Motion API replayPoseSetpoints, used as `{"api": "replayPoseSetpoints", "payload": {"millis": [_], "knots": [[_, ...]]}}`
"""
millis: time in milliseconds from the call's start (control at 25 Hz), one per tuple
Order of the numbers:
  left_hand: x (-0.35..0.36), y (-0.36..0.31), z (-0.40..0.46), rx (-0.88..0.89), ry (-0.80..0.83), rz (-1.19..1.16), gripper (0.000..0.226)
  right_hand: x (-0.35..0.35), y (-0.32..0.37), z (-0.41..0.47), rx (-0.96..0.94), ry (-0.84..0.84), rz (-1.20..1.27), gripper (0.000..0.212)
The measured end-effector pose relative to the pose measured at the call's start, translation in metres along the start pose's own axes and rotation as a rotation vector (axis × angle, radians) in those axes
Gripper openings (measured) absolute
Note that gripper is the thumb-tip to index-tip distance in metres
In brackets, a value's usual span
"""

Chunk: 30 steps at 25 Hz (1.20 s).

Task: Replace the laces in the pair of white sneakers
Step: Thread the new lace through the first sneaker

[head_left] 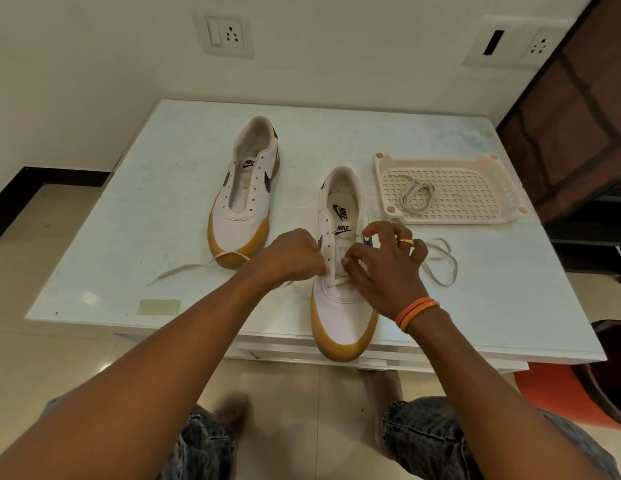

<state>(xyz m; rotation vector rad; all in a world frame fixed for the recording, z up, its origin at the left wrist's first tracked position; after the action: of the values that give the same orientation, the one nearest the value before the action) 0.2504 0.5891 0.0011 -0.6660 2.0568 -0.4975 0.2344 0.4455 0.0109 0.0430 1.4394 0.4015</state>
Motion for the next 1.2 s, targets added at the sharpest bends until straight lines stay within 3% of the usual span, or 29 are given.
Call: {"api": "replayPoseSetpoints", "payload": {"millis": [200, 400, 480, 560, 680, 760, 800, 920, 960, 1000, 1120, 1200], "knots": [[-0.030, 0.010, 0.004, -0.024, -0.085, 0.104, 0.028, -0.006, -0.009, 0.004, -0.029, 0.042, -0.013, 0.049], [-0.073, 0.037, -0.002, -0.205, -0.180, 0.277, 0.031, -0.006, -0.009, 0.005, -0.028, 0.108, 0.080, 0.036], [-0.073, 0.038, -0.002, -0.185, -0.219, 0.355, 0.020, -0.002, -0.011, 0.005, -0.034, 0.133, 0.113, 0.032], [-0.065, 0.030, -0.001, -0.123, -0.271, 0.425, 0.019, -0.003, -0.015, 0.007, -0.013, 0.149, 0.325, 0.022], [-0.048, 0.007, -0.002, 0.050, -0.360, 0.393, 0.034, -0.020, -0.046, 0.014, 0.091, 0.051, 0.664, 0.035], [-0.037, -0.020, -0.010, 0.268, -0.386, 0.290, 0.029, -0.025, -0.076, 0.014, 0.165, 0.041, 0.511, 0.040], [-0.030, -0.034, -0.016, 0.369, -0.379, 0.263, 0.025, -0.019, -0.087, 0.013, 0.195, 0.115, 0.377, 0.042], [-0.012, -0.058, -0.028, 0.541, -0.353, 0.250, 0.018, 0.020, -0.097, -0.003, 0.206, 0.522, 0.100, 0.041], [-0.006, -0.063, -0.031, 0.564, -0.339, 0.261, 0.018, 0.026, -0.102, -0.007, 0.215, 0.575, 0.073, 0.039], [0.001, -0.065, -0.032, 0.574, -0.317, 0.275, 0.018, 0.022, -0.109, -0.007, 0.249, 0.541, 0.075, 0.034], [0.024, -0.065, -0.032, 0.597, -0.244, 0.372, 0.025, -0.022, -0.153, -0.003, 0.493, 0.234, 0.075, 0.015], [0.034, -0.063, -0.030, 0.599, -0.215, 0.430, 0.030, -0.034, -0.177, -0.011, 0.627, 0.166, 0.037, 0.018]]}}
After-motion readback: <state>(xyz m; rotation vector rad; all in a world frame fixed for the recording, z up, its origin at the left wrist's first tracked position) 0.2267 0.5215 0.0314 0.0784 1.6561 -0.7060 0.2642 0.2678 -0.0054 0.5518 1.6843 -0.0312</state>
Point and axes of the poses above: each hand's wrist, its own z-axis towards the middle knuckle, its own x-axis out of the palm, y = z × x, the point moved 8 cm from there along z, towards the middle knuckle
